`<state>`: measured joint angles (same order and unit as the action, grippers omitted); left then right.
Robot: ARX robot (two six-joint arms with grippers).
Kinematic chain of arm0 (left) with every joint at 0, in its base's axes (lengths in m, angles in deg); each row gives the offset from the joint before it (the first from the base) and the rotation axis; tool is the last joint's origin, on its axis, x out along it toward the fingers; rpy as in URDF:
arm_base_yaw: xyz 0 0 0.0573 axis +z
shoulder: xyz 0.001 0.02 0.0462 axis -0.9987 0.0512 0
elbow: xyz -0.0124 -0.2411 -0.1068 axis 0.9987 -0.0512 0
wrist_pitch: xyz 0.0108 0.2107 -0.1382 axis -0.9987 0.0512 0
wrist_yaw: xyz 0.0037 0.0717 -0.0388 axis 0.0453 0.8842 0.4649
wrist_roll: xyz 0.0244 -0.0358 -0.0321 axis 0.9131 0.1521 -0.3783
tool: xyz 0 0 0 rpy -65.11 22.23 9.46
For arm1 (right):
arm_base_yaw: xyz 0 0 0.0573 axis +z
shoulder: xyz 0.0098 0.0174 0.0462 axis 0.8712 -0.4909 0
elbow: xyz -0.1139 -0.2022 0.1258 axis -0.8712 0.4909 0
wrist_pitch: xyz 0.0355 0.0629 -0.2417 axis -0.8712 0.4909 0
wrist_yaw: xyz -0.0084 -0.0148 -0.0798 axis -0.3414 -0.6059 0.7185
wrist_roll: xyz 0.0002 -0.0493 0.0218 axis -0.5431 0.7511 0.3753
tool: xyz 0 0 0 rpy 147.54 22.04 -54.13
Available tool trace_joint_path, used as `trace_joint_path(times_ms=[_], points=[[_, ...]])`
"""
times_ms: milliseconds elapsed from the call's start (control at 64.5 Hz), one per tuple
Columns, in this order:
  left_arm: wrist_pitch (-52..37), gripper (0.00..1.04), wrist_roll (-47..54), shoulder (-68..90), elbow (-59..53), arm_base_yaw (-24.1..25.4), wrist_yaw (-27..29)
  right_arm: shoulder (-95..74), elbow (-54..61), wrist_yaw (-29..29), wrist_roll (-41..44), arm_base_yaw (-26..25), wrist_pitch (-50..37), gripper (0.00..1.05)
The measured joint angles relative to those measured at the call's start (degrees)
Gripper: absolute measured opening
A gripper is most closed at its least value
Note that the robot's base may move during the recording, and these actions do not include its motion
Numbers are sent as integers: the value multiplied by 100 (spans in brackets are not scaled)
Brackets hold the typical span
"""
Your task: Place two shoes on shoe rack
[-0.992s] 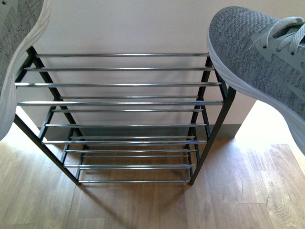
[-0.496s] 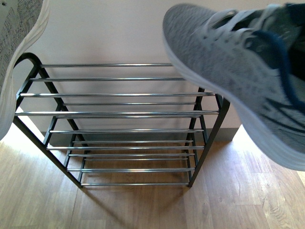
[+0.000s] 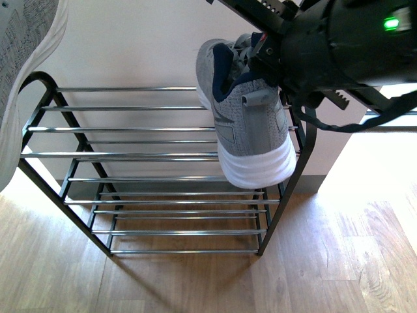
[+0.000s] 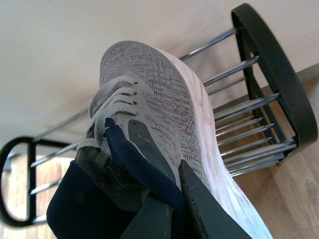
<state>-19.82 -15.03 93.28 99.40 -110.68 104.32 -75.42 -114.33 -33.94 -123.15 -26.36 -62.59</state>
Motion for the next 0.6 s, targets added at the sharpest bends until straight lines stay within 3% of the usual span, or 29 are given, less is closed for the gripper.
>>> trace_joint_path(times_ms=[186, 481, 605], points=[[0, 2, 0, 0, 0, 0, 2, -887, -732, 404, -275, -262, 55, 1], [0, 2, -2, 0, 0, 0, 2, -1659, -1309, 282, -94, -516, 101, 2], [0, 2, 0, 0, 0, 0, 2, -1633, -1185, 17, 297, -610, -391, 30]])
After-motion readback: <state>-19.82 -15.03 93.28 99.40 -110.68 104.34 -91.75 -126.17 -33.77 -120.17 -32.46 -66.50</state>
